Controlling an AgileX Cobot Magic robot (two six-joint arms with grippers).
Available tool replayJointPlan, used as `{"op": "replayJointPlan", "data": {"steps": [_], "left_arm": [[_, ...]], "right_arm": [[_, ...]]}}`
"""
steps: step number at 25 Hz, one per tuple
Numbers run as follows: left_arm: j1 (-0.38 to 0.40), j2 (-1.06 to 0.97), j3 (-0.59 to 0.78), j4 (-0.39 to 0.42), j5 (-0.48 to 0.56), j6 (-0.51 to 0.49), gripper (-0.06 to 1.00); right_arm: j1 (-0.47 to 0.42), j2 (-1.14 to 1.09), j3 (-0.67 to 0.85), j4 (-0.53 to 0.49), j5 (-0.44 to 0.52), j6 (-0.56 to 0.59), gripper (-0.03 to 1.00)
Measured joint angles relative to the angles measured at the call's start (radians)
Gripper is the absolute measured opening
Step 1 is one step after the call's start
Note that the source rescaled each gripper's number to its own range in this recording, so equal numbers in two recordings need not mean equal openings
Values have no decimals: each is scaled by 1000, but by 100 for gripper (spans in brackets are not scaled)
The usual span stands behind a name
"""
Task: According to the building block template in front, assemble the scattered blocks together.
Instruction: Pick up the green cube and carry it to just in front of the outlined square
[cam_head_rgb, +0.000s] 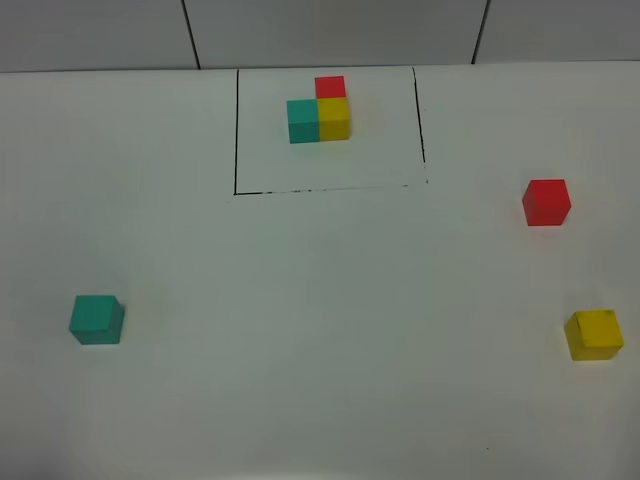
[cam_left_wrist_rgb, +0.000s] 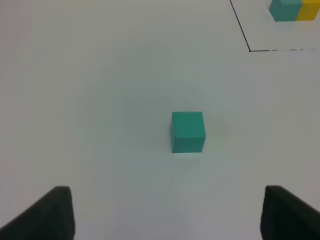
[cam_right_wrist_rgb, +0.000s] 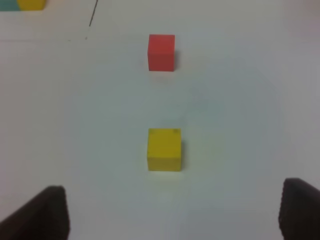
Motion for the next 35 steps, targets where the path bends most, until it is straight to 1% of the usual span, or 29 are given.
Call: {"op": "replayJointPlan", "data": {"steps": [35], "left_arm": [[0, 0, 0, 0, 0, 0, 80]], "right_arm": [[0, 0, 0, 0, 0, 0, 72]]}}
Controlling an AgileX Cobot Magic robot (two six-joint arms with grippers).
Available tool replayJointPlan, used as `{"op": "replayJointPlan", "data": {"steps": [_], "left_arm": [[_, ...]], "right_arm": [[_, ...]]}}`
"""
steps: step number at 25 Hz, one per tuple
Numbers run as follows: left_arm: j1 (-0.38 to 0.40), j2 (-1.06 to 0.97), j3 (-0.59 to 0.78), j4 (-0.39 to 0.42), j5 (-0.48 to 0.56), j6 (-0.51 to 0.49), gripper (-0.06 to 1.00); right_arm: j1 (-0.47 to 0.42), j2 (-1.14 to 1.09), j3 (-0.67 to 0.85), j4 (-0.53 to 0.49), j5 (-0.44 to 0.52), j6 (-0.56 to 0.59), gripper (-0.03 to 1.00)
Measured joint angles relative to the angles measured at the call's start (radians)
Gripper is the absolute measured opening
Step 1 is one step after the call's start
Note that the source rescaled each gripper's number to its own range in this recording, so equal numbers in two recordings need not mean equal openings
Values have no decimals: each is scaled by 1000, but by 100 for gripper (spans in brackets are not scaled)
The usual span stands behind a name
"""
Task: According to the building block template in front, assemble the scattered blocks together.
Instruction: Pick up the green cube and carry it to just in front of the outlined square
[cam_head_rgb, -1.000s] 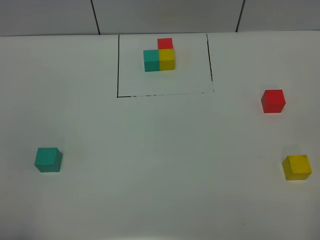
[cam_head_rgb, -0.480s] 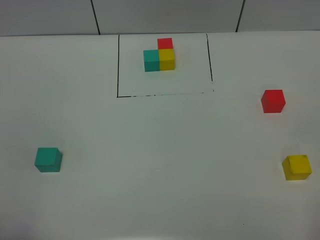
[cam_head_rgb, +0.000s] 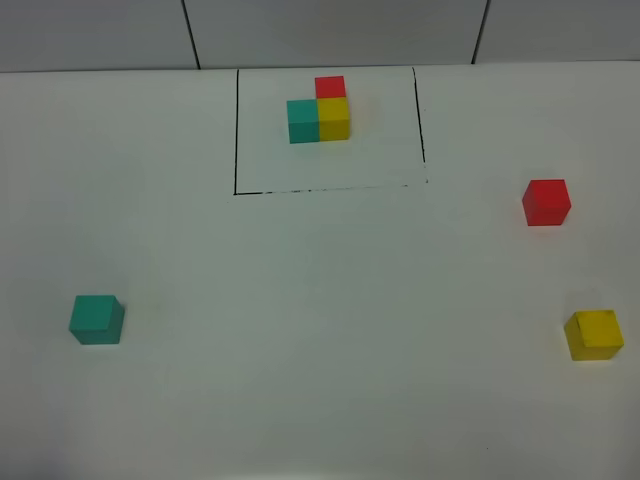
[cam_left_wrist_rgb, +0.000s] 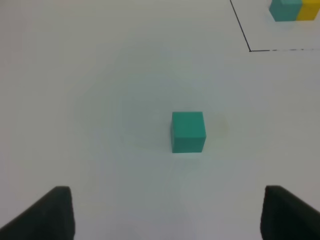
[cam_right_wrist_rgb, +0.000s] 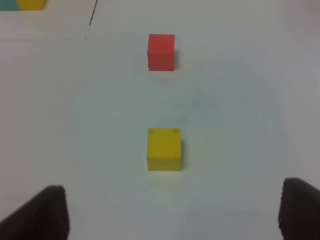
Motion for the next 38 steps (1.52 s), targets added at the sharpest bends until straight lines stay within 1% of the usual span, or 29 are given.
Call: {"op": "replayJointPlan", "data": {"steps": [4, 6, 8, 12, 15, 22, 24, 26, 29, 34, 38], "left_arm": [[0, 9, -2, 12, -6, 0, 80], [0, 33, -11, 21, -35, 0, 80], [0, 73, -12, 23, -89, 0, 80], [0, 194, -12, 23, -232, 0, 80], [0, 338, -13, 24, -311, 0, 80], [0, 749, -22, 23, -417, 0, 80], [0, 873, -37, 12, -420, 0, 80], [0, 1005, -70, -16, -411, 0, 80], [-1, 1170, -142, -49, -361, 6, 80], [-47, 1338, -284, -53, -268, 9, 80], [-109, 1415, -372, -51, -226, -23, 80]], "right_arm": [[0, 0, 0, 0, 0, 0, 72], [0, 0, 0, 0, 0, 0, 72], [0, 0, 0, 0, 0, 1, 72], [0, 0, 0, 0, 0, 1, 72], [0, 0, 0, 0, 0, 1, 72], [0, 0, 0, 0, 0, 1, 72], [0, 0, 0, 0, 0, 1, 72], [0, 0, 0, 0, 0, 1, 72], [0, 0, 0, 0, 0, 1, 72], [0, 0, 0, 0, 0, 1, 72], [0, 0, 0, 1, 0, 1, 72]]}}
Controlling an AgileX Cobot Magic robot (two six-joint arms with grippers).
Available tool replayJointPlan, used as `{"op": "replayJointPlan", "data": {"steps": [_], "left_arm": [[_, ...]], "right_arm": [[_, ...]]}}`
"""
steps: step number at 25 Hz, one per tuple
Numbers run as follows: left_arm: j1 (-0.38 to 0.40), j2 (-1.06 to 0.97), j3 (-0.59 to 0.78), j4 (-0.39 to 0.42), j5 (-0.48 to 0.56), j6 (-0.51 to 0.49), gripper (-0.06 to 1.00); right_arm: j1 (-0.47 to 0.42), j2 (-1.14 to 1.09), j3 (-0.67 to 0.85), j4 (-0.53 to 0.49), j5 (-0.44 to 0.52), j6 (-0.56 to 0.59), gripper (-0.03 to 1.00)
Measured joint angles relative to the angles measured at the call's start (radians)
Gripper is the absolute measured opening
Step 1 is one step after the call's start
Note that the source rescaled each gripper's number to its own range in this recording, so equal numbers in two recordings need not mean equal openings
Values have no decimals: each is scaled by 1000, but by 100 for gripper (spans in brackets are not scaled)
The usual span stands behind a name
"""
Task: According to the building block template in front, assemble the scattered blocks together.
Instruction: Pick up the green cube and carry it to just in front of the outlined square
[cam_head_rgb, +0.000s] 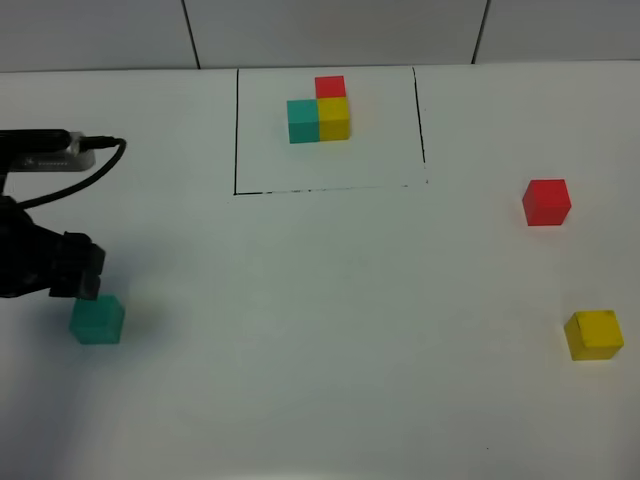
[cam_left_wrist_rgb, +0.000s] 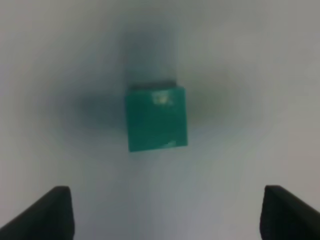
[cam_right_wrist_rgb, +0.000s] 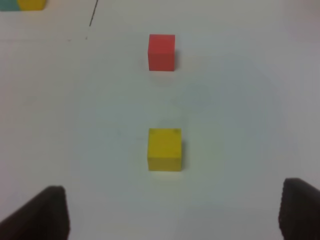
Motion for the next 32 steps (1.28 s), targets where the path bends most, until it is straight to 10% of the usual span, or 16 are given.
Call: {"op": "replayJointPlan", "data": {"steps": [11, 32], "left_arm": [[-38, 99, -37, 152, 33, -178, 80], [-38, 108, -37, 130, -62, -190, 80]], "right_arm": [[0, 0, 0, 1, 0, 0, 72], [0, 0, 0, 1, 0, 1, 72]]}}
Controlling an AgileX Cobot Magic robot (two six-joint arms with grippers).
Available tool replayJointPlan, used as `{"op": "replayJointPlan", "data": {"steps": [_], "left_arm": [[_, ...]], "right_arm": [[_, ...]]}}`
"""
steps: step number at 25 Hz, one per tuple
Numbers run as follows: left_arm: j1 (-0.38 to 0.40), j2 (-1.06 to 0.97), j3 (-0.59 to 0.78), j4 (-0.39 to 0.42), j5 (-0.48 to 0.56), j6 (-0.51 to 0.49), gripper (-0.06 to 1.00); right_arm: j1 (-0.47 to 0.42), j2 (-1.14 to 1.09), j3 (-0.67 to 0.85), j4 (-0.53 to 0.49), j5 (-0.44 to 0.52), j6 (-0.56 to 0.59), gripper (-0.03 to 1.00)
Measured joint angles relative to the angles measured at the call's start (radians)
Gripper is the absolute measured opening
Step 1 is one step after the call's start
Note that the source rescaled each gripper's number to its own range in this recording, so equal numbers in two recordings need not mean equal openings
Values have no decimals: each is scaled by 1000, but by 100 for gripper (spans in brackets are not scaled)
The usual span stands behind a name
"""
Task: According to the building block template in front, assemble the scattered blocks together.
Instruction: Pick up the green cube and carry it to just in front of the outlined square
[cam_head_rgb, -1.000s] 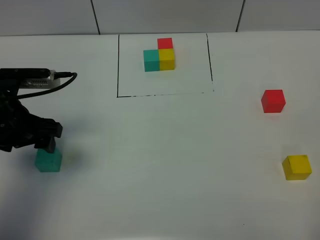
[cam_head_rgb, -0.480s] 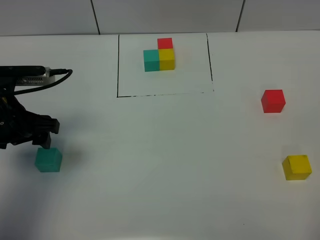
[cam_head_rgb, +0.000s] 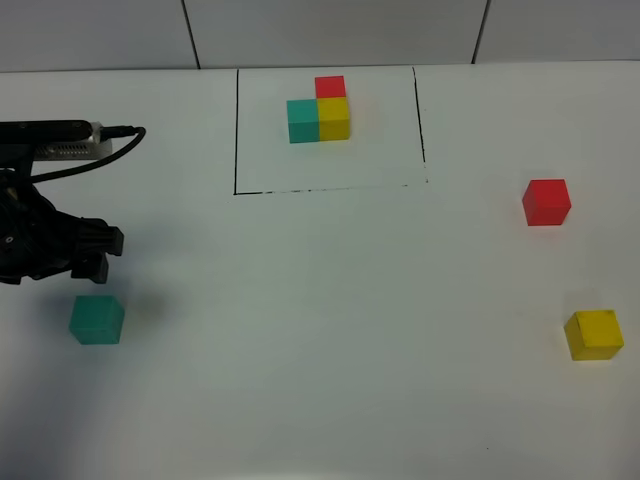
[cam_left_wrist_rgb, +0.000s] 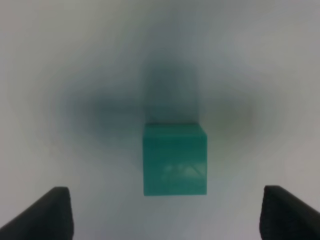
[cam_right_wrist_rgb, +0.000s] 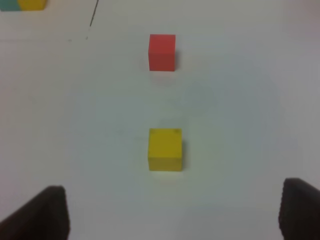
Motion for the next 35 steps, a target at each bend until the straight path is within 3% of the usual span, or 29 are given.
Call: {"op": "replayJointPlan", "data": {"steps": [30, 32, 35], "left_arm": [[0, 301, 0, -56, -100, -1, 80], [0, 301, 0, -57, -107, -1, 75], [0, 302, 0, -57, -107, -1, 54]], "right_arm": [[0, 0, 0, 2, 0, 1, 72], [0, 0, 0, 2, 0, 1, 72], [0, 0, 0, 2, 0, 2, 72]]}}
